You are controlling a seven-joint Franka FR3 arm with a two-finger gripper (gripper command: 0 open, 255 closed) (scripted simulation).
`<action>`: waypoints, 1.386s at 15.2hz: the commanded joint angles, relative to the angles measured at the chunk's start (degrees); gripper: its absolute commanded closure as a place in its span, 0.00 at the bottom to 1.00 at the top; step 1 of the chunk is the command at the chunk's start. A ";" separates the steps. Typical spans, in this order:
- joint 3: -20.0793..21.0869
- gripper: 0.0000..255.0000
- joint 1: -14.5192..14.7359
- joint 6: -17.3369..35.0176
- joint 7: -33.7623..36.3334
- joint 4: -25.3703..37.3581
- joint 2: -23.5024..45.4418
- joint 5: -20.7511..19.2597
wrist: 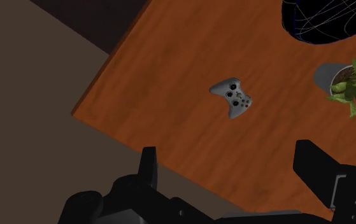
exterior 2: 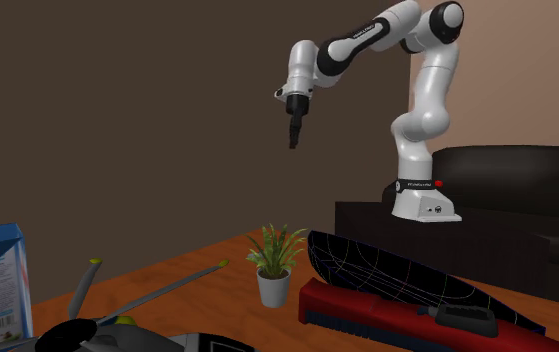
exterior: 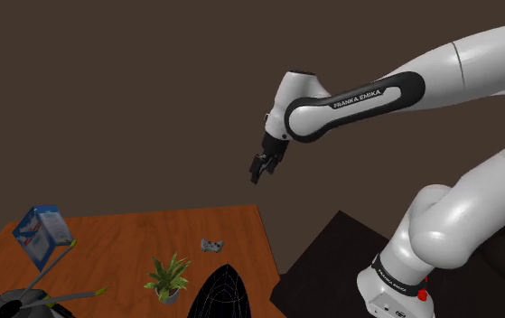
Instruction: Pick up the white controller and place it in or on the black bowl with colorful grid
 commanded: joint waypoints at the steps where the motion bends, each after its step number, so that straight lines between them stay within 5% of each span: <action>1: 0.94 0.00 0.44 3.28 0.27 0.66 3.89 -0.15; 11: 4.22 0.00 2.86 17.74 4.27 7.59 25.68 -5.33; 21: 1.80 0.00 9.24 25.37 9.65 21.37 47.90 -13.38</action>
